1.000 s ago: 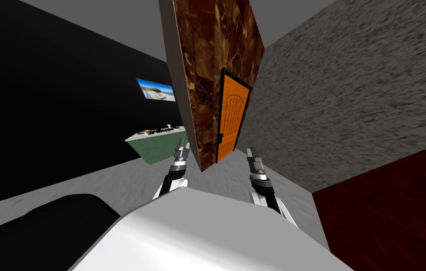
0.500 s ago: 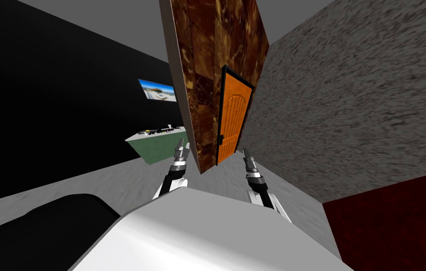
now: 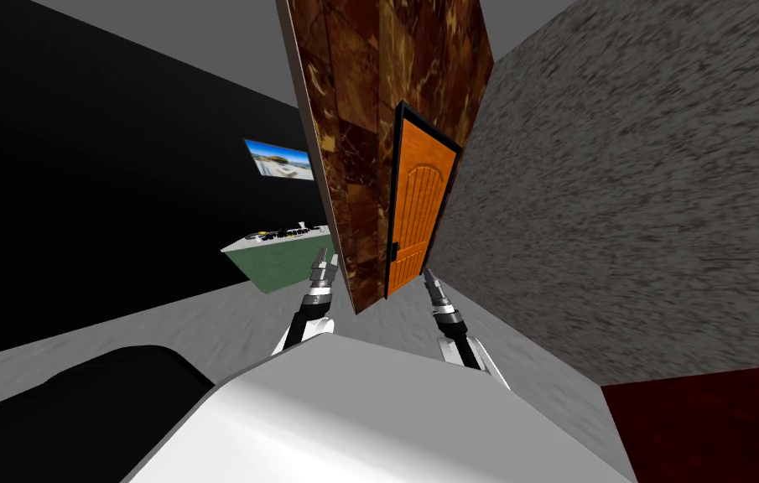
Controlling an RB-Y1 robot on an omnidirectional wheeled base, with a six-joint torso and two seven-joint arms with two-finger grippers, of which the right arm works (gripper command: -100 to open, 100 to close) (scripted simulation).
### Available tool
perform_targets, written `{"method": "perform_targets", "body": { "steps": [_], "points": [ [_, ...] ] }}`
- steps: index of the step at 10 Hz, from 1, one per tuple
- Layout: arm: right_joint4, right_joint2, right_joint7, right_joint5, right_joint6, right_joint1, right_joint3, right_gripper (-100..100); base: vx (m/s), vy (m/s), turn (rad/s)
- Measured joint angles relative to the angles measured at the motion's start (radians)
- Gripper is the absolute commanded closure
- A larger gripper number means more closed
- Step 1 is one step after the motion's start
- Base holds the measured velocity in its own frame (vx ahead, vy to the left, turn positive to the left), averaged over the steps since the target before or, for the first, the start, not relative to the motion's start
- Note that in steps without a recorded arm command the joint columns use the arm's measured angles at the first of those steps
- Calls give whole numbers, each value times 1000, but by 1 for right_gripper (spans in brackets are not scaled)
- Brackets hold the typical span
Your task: Pull the door open
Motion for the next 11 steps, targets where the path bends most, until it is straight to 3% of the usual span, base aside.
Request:
{"method": "perform_targets", "body": {
  "steps": [2, 7, 11],
  "points": [
    [45, -19, 32, 26, 7, -26, 5, -100, 112, -70, 64],
    [139, -45, 113, 89, 21, -72, 28, -100, 115, -54, 57],
    [229, -64, 174, 132, 12, -110, 37, -100, 118, -64, 69]
  ]
}}
